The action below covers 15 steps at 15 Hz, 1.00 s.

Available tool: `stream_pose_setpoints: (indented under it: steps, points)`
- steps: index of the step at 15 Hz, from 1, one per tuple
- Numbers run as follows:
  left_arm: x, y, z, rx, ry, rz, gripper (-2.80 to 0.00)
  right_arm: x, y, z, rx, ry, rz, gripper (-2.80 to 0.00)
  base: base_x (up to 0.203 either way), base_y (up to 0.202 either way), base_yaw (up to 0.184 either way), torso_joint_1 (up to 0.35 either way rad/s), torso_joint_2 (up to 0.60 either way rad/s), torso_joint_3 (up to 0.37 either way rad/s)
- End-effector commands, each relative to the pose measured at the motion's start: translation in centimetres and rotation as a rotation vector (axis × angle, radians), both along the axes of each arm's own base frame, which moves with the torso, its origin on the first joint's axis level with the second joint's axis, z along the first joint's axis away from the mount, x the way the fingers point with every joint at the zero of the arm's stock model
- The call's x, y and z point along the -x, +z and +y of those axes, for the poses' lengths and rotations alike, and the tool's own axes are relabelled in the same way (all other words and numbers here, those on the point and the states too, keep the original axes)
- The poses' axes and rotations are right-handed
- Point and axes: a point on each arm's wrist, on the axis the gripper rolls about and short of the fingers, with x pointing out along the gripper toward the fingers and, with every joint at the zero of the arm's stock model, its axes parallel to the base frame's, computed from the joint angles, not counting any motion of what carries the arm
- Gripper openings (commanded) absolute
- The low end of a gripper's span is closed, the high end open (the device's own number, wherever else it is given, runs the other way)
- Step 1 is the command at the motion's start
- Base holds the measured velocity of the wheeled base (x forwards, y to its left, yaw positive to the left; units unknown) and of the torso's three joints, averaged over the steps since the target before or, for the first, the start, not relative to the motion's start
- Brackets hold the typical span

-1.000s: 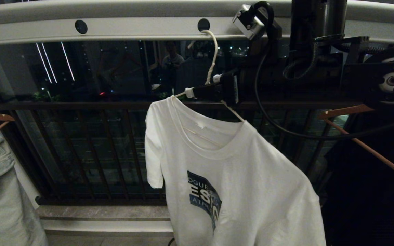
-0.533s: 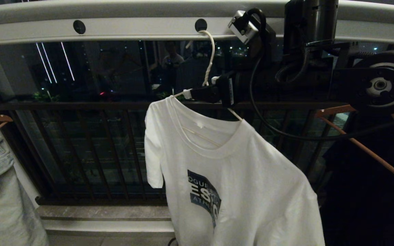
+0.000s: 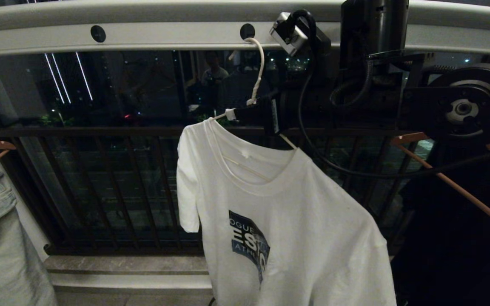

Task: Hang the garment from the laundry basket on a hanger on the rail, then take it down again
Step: Take the clothes off the clothes rack

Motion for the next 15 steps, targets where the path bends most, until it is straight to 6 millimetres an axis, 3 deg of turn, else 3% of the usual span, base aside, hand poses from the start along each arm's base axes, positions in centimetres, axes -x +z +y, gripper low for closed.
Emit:
stream_pose_setpoints:
  steps: [1, 15]
  points:
    - [0.0, 0.0, 0.0, 0.0, 0.0, 0.0, -2.8, 0.1, 0.1, 0.3, -0.003, 0.008, -0.005, -2.8, 0.0, 0.0, 0.0, 0.0, 0.0, 0.0]
    - [0.0, 0.0, 0.0, 0.0, 0.0, 0.0, -2.8, 0.8, 1.1, 0.6, -0.017, -0.01, -0.036, -2.8, 0.0, 0.0, 0.0, 0.0, 0.0, 0.0]
